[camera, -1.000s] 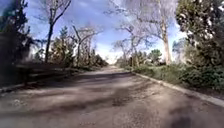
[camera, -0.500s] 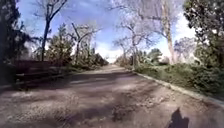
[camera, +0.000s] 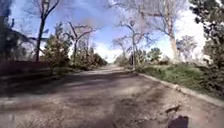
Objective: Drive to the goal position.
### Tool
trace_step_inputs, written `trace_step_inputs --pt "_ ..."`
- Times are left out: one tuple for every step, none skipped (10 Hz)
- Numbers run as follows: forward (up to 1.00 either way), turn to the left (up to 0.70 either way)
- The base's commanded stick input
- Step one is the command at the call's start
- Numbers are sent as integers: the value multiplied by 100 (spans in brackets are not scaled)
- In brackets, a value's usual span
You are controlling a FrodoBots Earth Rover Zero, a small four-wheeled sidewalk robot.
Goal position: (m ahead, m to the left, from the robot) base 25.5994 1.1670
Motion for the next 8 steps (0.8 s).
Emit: trace_step_inputs --pt "100 0" --pt "100 0" --pt "100 0" --pt "100 0" --pt "100 0" --pt "100 0" --pt "100 0" --pt "100 0"
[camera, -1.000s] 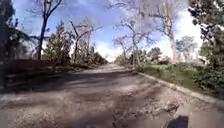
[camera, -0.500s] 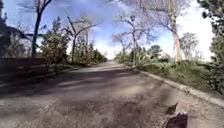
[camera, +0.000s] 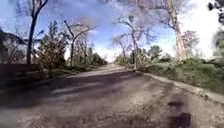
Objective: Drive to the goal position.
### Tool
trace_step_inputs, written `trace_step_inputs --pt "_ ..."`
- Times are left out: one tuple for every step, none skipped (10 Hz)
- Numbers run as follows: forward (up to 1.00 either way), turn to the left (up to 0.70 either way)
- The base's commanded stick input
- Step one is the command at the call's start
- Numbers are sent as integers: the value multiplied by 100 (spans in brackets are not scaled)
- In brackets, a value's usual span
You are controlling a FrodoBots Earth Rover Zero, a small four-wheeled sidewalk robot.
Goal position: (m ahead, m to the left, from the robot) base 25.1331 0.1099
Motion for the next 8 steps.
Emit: trace_step_inputs --pt "100 0" --pt "100 0" --pt "100 0" --pt "100 0" --pt "100 0" --pt "100 0" --pt "100 0" --pt "100 0"
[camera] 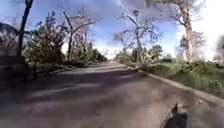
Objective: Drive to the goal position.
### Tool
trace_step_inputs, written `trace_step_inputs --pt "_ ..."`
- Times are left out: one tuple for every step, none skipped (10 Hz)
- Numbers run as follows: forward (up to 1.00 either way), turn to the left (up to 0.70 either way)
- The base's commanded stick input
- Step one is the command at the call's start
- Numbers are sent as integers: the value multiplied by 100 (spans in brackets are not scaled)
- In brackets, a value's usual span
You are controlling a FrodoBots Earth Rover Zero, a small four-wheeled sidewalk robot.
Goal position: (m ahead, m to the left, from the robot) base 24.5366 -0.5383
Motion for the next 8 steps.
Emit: trace_step_inputs --pt "100 0" --pt "100 0" --pt "100 0" --pt "100 0" --pt "100 0" --pt "100 0" --pt "100 0" --pt "100 0"
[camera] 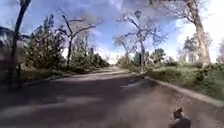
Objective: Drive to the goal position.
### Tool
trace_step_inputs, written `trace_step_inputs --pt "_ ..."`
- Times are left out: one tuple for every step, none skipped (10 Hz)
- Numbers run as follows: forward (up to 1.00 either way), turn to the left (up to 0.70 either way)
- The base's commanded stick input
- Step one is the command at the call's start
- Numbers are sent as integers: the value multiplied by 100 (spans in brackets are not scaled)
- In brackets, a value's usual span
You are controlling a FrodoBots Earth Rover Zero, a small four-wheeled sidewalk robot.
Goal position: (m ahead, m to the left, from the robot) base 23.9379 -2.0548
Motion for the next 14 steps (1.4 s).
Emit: trace_step_inputs --pt "100 0" --pt "100 0" --pt "100 0" --pt "100 0" --pt "100 0" --pt "100 0" --pt "100 0" --pt "100 0" --pt "100 0" --pt "100 0" --pt "100 0" --pt "100 0" --pt "100 0" --pt "100 0"
